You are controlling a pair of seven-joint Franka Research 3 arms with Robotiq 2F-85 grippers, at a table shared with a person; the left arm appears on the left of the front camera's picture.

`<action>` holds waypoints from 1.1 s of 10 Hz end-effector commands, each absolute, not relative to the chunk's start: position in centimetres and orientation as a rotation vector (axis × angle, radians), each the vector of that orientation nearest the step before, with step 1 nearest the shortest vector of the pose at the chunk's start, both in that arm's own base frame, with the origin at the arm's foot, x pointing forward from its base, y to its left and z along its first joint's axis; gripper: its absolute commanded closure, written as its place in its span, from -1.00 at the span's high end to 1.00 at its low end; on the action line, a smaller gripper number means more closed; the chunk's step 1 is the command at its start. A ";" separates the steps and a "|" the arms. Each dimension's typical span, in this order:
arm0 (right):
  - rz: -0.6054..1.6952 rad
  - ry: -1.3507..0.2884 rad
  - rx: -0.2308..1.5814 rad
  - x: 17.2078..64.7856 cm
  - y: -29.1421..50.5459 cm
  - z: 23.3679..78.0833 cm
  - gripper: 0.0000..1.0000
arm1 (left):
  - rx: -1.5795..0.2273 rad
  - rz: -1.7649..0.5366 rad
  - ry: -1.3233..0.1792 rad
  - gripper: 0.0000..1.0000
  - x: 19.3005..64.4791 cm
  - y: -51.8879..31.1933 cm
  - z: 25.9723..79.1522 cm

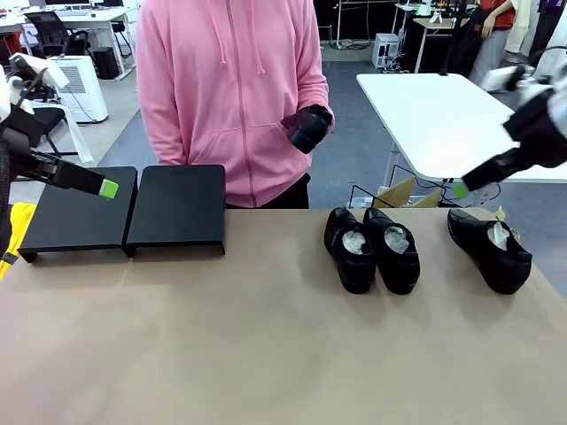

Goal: Organize the shoes by placing them on the stand.
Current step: Pick up one Shoe and place it in the middle of the table.

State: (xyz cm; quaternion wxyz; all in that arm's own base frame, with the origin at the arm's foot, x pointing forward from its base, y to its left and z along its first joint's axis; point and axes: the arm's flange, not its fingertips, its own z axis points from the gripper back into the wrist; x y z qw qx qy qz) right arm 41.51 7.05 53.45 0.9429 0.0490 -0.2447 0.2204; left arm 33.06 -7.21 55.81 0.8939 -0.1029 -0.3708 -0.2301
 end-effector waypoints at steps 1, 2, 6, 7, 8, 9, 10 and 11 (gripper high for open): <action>0.462 -0.411 0.044 44.6 10.6 54.6 1.00 | -0.211 -0.487 -0.767 1.00 33.1 -6.9 55.8; 0.423 -0.383 -0.053 45.7 13.0 54.0 1.00 | -0.211 -0.487 -0.767 1.00 33.1 -6.9 55.8; 0.410 -0.224 -0.112 47.4 19.6 49.4 1.00 | -0.211 -0.487 -0.767 1.00 33.1 -6.9 55.8; 0.411 -0.199 -0.093 47.3 20.1 48.5 1.00 | -0.211 -0.487 -0.767 1.00 33.1 -6.9 55.8; 0.442 -0.196 -0.085 47.1 20.4 48.0 1.00 | -0.211 -0.487 -0.767 1.00 33.1 -6.9 55.8; 0.447 -0.214 -0.077 47.1 20.3 47.8 0.63 | -0.211 -0.487 -0.767 1.00 33.1 -6.9 55.8; 0.438 -0.226 -0.053 47.0 20.1 47.7 0.27 | -0.211 -0.487 -0.767 1.00 33.1 -6.9 55.8; 0.410 -0.216 -0.042 47.1 20.0 47.5 0.11 | -0.211 -0.487 -0.767 1.00 33.1 -6.9 55.8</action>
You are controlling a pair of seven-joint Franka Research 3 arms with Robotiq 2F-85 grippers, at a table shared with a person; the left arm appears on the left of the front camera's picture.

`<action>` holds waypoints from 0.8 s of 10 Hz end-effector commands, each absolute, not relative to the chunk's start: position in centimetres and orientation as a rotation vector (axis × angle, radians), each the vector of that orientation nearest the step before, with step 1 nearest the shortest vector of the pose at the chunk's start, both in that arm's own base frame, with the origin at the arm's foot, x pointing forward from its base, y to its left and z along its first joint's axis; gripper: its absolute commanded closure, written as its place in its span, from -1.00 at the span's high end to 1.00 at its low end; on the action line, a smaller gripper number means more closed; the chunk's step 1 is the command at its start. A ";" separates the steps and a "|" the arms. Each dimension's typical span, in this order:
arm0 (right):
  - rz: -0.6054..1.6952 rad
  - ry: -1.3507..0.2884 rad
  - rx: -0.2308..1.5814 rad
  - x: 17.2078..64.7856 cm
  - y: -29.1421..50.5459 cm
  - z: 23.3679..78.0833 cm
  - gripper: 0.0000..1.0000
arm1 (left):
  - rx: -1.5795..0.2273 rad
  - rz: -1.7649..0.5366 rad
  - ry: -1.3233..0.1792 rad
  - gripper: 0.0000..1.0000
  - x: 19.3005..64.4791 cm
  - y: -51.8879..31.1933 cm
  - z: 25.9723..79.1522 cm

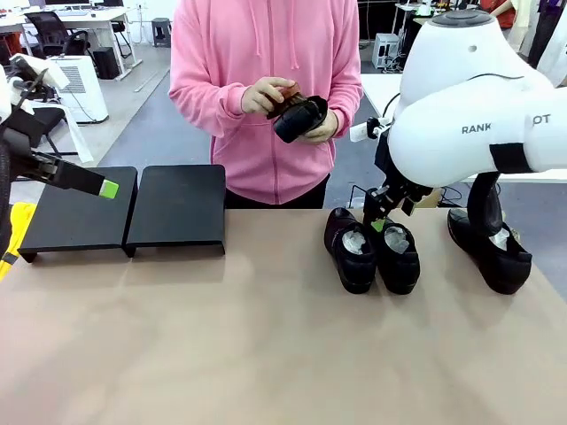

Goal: Organize the shoes by placing them on the stand.
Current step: Pick up one Shoe and place it in the middle of the table.

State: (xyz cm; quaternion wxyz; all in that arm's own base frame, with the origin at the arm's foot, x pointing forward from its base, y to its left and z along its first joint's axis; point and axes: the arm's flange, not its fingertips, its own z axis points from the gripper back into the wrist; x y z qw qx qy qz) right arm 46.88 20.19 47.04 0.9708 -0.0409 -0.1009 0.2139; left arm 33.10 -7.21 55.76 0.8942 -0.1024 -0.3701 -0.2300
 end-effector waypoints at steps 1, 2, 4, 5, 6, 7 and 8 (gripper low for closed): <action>0.372 -0.218 -0.033 47.3 20.0 47.3 0.11 | -0.211 -0.487 -0.767 1.00 33.1 -6.9 55.8; 0.333 -0.235 -0.013 47.5 20.1 47.0 0.11 | -0.211 -0.487 -0.767 1.00 33.1 -6.9 55.8; 0.293 -0.233 0.001 47.9 20.4 46.4 0.11 | -0.211 -0.487 -0.767 1.00 33.1 -6.9 55.8; 0.252 -0.228 0.005 48.1 20.3 46.3 0.11 | -0.211 -0.487 -0.767 1.00 33.1 -6.9 55.8; 0.338 -0.214 -0.016 47.5 20.0 46.8 0.11 | -0.211 -0.487 -0.767 1.00 33.1 -6.9 55.8; 0.338 -0.214 -0.016 47.5 20.0 46.8 0.11 | -0.211 -0.487 -0.767 1.00 33.1 -6.9 55.8; 0.338 -0.214 -0.016 47.5 20.0 46.8 0.11 | -0.211 -0.487 -0.767 1.00 33.1 -6.9 55.8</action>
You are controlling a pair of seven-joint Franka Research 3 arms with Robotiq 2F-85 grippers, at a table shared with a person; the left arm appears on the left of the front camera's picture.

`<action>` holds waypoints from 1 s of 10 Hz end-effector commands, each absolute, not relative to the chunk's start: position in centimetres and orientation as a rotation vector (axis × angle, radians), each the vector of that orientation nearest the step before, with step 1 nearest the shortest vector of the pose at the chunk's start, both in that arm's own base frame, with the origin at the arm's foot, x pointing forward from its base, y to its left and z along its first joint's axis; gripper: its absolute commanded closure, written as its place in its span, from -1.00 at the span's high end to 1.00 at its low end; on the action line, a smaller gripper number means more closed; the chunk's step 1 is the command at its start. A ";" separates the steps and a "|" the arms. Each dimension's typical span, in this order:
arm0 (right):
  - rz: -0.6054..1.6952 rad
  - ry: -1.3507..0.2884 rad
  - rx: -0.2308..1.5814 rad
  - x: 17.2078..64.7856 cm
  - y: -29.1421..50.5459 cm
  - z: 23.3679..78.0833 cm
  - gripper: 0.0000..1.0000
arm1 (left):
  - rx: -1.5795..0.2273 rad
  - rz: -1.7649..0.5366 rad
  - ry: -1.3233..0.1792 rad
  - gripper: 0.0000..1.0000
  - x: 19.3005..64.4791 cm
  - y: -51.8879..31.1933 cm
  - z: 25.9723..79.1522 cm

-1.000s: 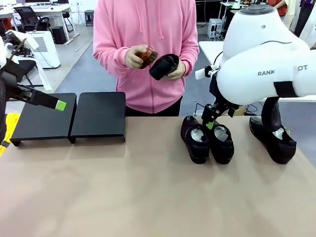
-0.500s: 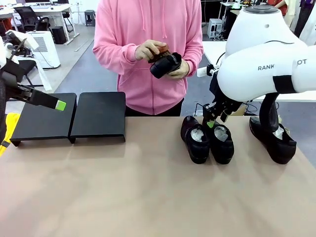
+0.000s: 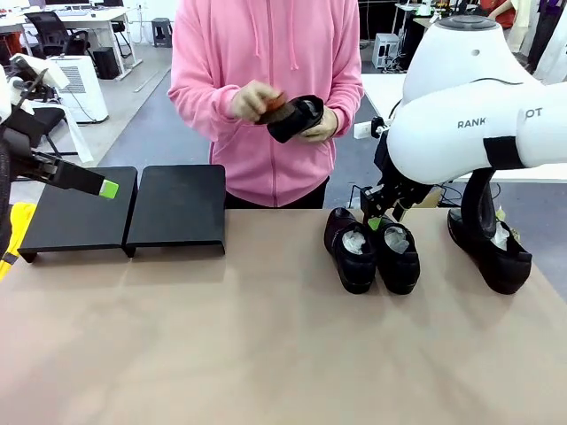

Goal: Organize the shoes by placing them on the stand.
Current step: Pick up one Shoe and place it in the middle of the table.

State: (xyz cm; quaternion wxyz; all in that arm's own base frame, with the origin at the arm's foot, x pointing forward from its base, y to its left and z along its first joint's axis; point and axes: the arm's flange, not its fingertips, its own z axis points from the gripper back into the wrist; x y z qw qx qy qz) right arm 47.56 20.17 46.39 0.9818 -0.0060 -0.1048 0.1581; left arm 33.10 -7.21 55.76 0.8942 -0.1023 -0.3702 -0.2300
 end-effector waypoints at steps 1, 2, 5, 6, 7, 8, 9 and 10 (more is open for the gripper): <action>0.338 -0.214 -0.016 47.5 20.0 46.8 0.11 | -0.211 -0.487 -0.767 1.00 33.1 -6.9 55.8; 0.318 -0.211 -0.012 47.6 20.2 46.4 0.11 | -0.211 -0.487 -0.767 1.00 33.1 -6.9 55.8; 0.175 -0.123 -0.009 50.2 21.6 43.6 0.11 | -0.211 -0.487 -0.767 1.00 33.1 -6.9 55.8; 0.157 -0.097 -0.004 50.8 21.7 42.8 0.11 | -0.211 -0.487 -0.767 1.00 33.1 -6.9 55.8; 0.143 -0.088 0.014 51.3 21.9 42.0 0.11 | -0.211 -0.487 -0.767 1.00 33.1 -6.9 55.8; 0.122 -0.078 0.016 51.8 22.0 41.5 0.11 | -0.211 -0.487 -0.767 1.00 33.1 -6.9 55.8; 0.105 -0.068 0.019 52.4 21.9 40.9 0.11 | -0.211 -0.487 -0.767 1.00 33.1 -6.9 55.8; 0.081 -0.063 0.014 53.0 21.9 40.3 0.11 | -0.211 -0.487 -0.767 1.00 33.1 -6.9 55.8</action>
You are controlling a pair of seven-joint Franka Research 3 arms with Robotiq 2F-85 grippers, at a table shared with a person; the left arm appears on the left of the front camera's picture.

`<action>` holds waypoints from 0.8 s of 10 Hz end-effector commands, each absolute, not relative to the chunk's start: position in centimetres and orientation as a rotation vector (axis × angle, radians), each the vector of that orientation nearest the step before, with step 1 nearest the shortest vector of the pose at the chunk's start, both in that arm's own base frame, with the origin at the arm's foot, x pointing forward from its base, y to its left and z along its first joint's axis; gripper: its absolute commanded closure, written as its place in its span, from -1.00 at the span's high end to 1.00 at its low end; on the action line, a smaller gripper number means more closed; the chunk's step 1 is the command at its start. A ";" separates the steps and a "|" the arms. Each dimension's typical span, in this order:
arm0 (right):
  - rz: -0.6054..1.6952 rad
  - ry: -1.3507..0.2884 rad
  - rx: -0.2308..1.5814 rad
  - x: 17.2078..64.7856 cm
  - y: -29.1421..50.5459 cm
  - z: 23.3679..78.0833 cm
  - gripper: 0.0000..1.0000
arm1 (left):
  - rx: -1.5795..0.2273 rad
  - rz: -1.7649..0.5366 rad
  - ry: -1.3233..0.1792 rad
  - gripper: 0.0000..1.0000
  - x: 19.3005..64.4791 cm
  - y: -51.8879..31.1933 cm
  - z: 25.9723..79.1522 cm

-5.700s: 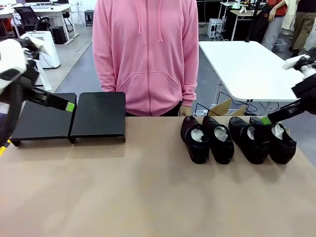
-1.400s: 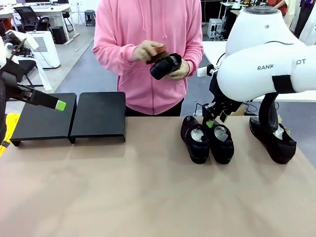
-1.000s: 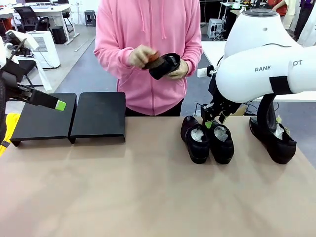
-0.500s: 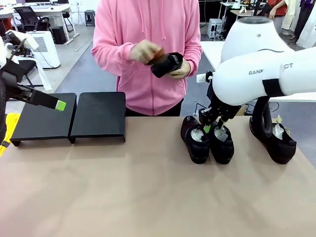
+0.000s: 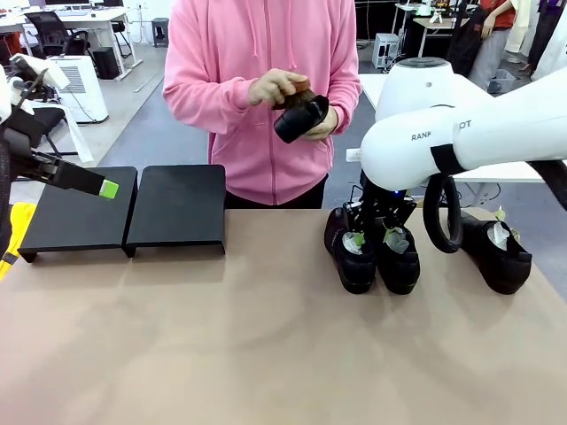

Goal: Organize the shoes by placing them on the stand.
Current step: Pick up one Shoe and place it in the middle of the table.

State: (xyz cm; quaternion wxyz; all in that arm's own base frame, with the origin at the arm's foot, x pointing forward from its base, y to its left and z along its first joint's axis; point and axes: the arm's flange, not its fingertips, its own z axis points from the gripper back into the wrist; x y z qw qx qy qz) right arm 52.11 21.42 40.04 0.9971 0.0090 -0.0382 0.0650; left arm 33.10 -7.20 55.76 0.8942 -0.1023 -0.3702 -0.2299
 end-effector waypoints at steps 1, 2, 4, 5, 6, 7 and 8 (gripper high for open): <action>0.049 -0.064 0.020 53.6 21.8 39.6 0.11 | -0.211 -0.487 -0.767 1.00 33.1 -6.9 55.8; 0.012 -0.063 0.025 53.9 21.7 38.9 0.11 | -0.211 -0.487 -0.767 1.00 33.1 -6.9 55.8; -0.020 -0.058 0.032 54.0 21.7 37.9 0.11 | -0.211 -0.487 -0.767 1.00 33.1 -6.9 55.8; -0.021 -0.050 0.059 54.0 21.9 37.4 0.11 | -0.211 -0.487 -0.767 1.00 33.1 -6.9 55.8; -0.033 -0.043 0.058 54.2 21.9 37.0 0.11 | -0.211 -0.487 -0.767 1.00 33.1 -6.9 55.8; -0.039 -0.036 0.047 54.2 22.0 36.5 0.11 | -0.211 -0.487 -0.767 1.00 33.1 -6.9 55.8; -0.040 -0.030 0.041 54.3 22.0 36.2 0.11 | -0.211 -0.487 -0.767 1.00 33.1 -6.9 55.8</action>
